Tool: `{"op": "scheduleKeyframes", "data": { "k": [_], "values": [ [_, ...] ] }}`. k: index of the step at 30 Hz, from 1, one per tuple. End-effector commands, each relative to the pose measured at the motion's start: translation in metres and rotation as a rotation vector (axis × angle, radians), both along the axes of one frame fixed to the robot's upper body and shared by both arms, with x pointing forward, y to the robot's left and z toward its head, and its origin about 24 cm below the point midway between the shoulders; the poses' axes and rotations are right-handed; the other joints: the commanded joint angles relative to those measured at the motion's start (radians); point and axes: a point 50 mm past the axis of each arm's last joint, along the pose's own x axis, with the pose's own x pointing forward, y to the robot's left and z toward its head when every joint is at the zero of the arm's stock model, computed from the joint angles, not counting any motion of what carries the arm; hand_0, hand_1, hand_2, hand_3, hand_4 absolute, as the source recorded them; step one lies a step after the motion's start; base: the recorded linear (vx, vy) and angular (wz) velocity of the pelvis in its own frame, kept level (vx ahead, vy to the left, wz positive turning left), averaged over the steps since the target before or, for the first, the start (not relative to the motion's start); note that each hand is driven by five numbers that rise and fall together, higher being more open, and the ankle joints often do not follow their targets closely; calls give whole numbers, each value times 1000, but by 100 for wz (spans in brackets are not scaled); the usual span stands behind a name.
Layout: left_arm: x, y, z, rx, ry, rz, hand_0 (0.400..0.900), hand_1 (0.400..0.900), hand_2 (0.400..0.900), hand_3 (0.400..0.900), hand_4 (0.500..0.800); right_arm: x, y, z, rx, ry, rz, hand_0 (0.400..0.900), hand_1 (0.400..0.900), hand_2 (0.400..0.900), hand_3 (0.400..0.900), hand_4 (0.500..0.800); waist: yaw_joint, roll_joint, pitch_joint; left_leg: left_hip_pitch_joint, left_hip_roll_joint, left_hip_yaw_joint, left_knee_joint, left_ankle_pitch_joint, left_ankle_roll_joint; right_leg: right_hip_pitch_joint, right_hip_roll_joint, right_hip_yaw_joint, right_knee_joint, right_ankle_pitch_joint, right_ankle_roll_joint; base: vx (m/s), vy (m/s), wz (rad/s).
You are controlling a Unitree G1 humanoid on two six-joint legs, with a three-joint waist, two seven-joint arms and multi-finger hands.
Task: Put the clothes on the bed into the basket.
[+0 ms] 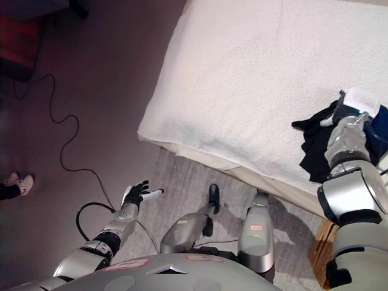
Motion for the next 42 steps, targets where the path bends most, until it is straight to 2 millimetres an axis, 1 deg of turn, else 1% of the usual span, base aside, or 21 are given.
{"op": "scheduleKeyframes", "data": {
  "k": [1, 4, 8, 9, 10, 16, 21, 23, 26, 29, 30, 31, 33, 34, 36, 37, 38, 39, 40, 41, 42],
  "values": [
    [-2, 26, 4, 99, 7, -19, 900, 900, 900, 900, 800, -18, -39, 39, -206, 24, -152, 900, 900, 900, 900, 800, -25, -31, -42, 34, -71, 19, -7, -2, 6, 65, -22, 81, 0, -103, 54, 0, 0, 0],
    [-3, 24, 3, 93, 14, -21, 900, 900, 900, 900, 800, -30, -50, 39, -225, 54, -195, 900, 900, 900, 900, 800, -39, -25, -46, 46, -74, 23, -7, -11, 10, 76, -25, 85, 0, -106, 55, 18, 0, -6],
    [0, 21, 2, 91, 20, -26, 900, 900, 900, 900, 800, -38, -55, 30, -218, 81, -217, 900, 900, 900, 900, 800, -59, -24, -44, 60, -74, 31, -7, -24, 14, 84, -24, 93, 0, -108, 55, -2, 1, -12],
    [1, 22, 2, 97, 32, -16, 900, 900, 900, 900, 800, -43, -57, 25, -213, 93, -228, 606, 606, 606, 606, 624, -76, -24, -45, 68, -74, 38, -7, -34, 18, 90, -22, 100, 0, -109, 54, -22, 6, -20],
    [3, 22, 2, 102, 33, -14, 900, 900, 900, 900, 800, -44, -57, 22, -207, 96, -230, 400, 400, 400, 400, 500, -84, -25, -42, 71, -74, 43, -7, -38, 20, 90, -22, 103, 0, -109, 54, -34, 9, -23],
    [3, 22, 1, 121, 57, -1, 900, 900, 900, 900, 800, -41, -49, 8, -174, 115, -210, 400, 400, 400, 400, 500, -110, -25, -54, 96, -78, 74, -7, -59, 33, 92, -20, 135, 0, -103, 52, -18, 12, -20],
    [2, 26, 1, 142, 72, 18, 900, 900, 900, 900, 800, -38, -36, -11, -123, 121, -181, 400, 400, 400, 400, 500, -118, -32, -67, 122, -73, 99, -7, -73, 42, 106, -8, 157, 0, -104, 48, 1, -19, -19],
    [2, 26, 1, 144, 75, 25, 900, 900, 900, 900, 800, -43, -34, -22, -51, 101, -201, 400, 400, 400, 400, 500, -123, -35, -74, 132, -70, 106, -7, -78, 42, 112, -4, 161, 0, -106, 47, 3, -31, -3],
    [1, 28, 0, 153, 86, 35, 900, 900, 900, 900, 800, -54, -38, -34, 70, 38, -267, 400, 400, 400, 400, 500, -133, -43, -81, 148, -64, 113, -7, -85, 43, 125, 4, 165, 0, -114, 45, 12, -31, -4],
    [-1, 39, 2, 169, 93, 69, 900, 900, 900, 900, 800, -68, -48, -38, 178, -58, -352, 400, 400, 400, 400, 500, -147, -53, -87, 169, -58, 125, -7, -93, 45, 139, 14, 172, 0, -118, 46, 25, -25, -13],
    [-1, 39, 2, 170, 94, 68, 900, 900, 900, 900, 800, -68, -48, -38, 178, -57, -352, 400, 400, 400, 400, 500, -146, -53, -87, 170, -58, 125, -7, -93, 45, 140, 14, 172, 0, -118, 46, 26, -29, -15],
    [-1, 47, 4, 184, 99, 89, 900, 900, 900, 900, 800, -77, -57, -35, 182, -77, -390, 400, 400, 400, 400, 500, -152, -62, -94, 182, -54, 134, -7, -100, 44, 147, 20, 179, 0, -121, 47, 22, -33, -14],
    [-2, 51, 5, 191, 102, 96, 900, 900, 900, 900, 800, -79, -62, -30, 170, -85, -404, 400, 400, 400, 400, 500, -152, -65, -98, 188, -52, 139, -7, -103, 44, 150, 23, 182, 0, -122, 47, 21, -31, -15],
    [-4, 61, 7, 205, 104, 116, 900, 900, 900, 900, 800, -85, -76, -13, 142, -117, -435, 400, 400, 400, 400, 500, -155, -72, -108, 198, -49, 146, -7, -106, 43, 157, 28, 185, 0, -124, 46, 18, -26, -15],
    [-5, 68, 9, 212, 98, 129, 900, 900, 900, 900, 800, -88, -88, 9, 110, -155, -456, 400, 400, 400, 400, 500, -156, -78, -110, 206, -46, 153, -7, -106, 40, 163, 33, 189, 0, -126, 45, 1, -27, -12],
    [-5, 74, 11, 219, 94, 138, 900, 900, 900, 900, 800, -92, -96, 24, 92, -188, -480, 400, 400, 400, 400, 500, -156, -82, -112, 210, -44, 158, -7, -105, 37, 166, 35, 189, 0, -128, 45, -12, -14, -4],
    [-5, 74, 11, 218, 94, 139, 900, 900, 900, 900, 800, -92, -96, 24, 92, -188, -480, 400, 400, 400, 400, 500, -156, -82, -111, 211, -44, 158, -7, -105, 37, 167, 35, 190, 0, -128, 45, -7, -16, -5],
    [-5, 77, 13, 219, 88, 141, 900, 900, 900, 900, 800, -95, -102, 36, 80, -215, -495, 400, 400, 400, 400, 500, -158, -85, -112, 216, -42, 161, -7, -103, 36, 170, 37, 190, 0, -129, 44, -3, -21, -9],
    [-6, 82, 14, 227, 88, 144, 900, 900, 900, 900, 800, -102, -111, 55, 58, -253, -520, 400, 400, 400, 400, 500, -159, -90, -113, 224, -40, 165, -7, -96, 33, 176, 42, 190, 0, -132, 43, -1, -30, -13],
    [-8, 84, 14, 229, 90, 146, 900, 900, 900, 900, 800, -105, -116, 63, 42, -262, -532, 400, 400, 400, 400, 500, -160, -92, -114, 228, -38, 167, -7, -93, 32, 180, 44, 192, 0, -133, 43, -2, -21, -9],
    [-8, 84, 14, 228, 90, 146, 900, 900, 900, 900, 800, -105, -115, 63, 42, -262, -531, 400, 400, 400, 400, 500, -160, -92, -114, 229, -38, 167, -7, -93, 32, 180, 45, 193, 0, -133, 43, 5, -34, -14]
  ]
}}
